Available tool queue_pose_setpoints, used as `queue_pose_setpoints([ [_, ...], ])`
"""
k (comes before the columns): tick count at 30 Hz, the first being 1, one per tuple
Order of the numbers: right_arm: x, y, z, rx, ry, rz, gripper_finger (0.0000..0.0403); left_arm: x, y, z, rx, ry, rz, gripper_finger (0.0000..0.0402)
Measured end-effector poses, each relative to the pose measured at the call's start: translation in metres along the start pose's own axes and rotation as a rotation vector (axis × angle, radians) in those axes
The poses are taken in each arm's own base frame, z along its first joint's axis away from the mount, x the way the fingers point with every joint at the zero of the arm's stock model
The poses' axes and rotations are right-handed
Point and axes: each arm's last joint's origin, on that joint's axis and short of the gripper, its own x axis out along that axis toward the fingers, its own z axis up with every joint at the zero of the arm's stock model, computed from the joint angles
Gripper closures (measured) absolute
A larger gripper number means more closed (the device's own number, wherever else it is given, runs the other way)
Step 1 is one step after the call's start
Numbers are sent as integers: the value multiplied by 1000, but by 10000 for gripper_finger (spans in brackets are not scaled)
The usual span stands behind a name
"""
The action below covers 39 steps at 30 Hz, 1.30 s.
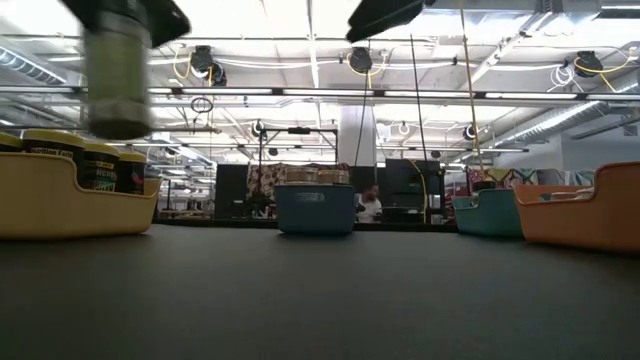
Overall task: Sort spices by type
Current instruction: Put the black seasoning bottle into the light green bin
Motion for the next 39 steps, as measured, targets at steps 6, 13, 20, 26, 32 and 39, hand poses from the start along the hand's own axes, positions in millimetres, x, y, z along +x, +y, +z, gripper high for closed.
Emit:
queue_pose_setpoints([
  [6,-23,-25,-2,22,26,-31,94,-4,41,10,33,-45,61,188],
  [13,-32,-48,-21,52,198,-67,94,-13,86,25,100,-200,103,188],
  [20,-61,-72,-37,138,274,-113,94,-25,132,36,143,-367,204,188],
  [26,-82,-85,-75,221,133,-153,94,-17,180,52,137,-495,177,187],
  [32,-89,-88,-112,292,-21,-187,94,-12,220,100,172,-553,203,187],
  [39,-86,-87,-132,304,-70,-202,94,8,254,154,262,-508,174,187],
])
